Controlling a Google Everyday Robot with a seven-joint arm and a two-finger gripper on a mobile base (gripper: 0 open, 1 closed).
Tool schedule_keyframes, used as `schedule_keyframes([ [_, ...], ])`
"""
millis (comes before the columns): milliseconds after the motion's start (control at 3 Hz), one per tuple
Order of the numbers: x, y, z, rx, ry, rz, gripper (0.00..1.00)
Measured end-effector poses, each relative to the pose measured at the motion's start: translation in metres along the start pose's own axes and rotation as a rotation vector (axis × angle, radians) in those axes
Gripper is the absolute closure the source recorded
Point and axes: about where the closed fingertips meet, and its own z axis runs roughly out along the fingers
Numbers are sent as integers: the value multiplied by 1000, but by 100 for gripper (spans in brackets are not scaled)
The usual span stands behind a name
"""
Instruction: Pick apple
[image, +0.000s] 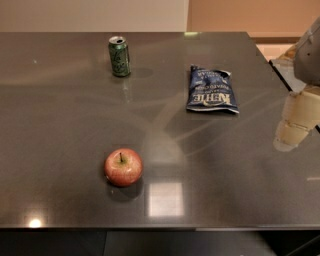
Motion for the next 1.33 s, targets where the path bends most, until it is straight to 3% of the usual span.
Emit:
schedule_keyframes([
  [333, 0, 0, 0, 0, 0, 0, 0],
  [667, -29, 11, 19, -52, -55, -59, 0],
  [1000, -91, 39, 55, -169, -161, -196, 0],
  [1333, -130, 65, 78, -256, -222, -287, 0],
])
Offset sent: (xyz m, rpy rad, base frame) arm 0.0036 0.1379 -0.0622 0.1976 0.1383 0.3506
